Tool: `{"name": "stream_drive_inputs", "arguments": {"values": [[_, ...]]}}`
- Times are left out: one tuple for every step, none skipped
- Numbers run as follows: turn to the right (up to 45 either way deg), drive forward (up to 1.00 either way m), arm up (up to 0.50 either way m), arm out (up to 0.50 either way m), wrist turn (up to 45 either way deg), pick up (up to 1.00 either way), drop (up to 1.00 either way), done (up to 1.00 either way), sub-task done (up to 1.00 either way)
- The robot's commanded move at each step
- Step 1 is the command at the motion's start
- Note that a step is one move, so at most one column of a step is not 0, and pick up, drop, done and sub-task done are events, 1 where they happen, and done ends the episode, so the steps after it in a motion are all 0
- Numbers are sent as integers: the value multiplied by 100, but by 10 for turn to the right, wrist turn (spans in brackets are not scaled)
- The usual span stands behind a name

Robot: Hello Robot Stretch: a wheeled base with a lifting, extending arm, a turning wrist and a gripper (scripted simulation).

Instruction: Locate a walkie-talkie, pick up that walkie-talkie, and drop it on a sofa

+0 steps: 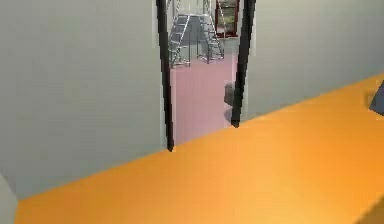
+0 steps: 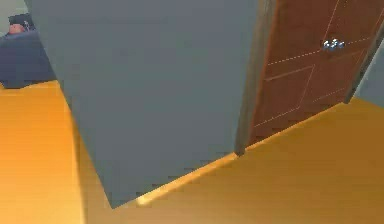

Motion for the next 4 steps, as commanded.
{"name": "stream_drive_inputs", "arguments": {"values": [[-450, 0, 0, 0, 0, 0, 0, 0, 0], [-450, 0, 0, 0, 0, 0, 0, 0, 0], [-150, 0, 0, 0, 0, 0, 0, 0, 0], [0, 100, 0, 0, 0, 0, 0, 0, 0]]}}
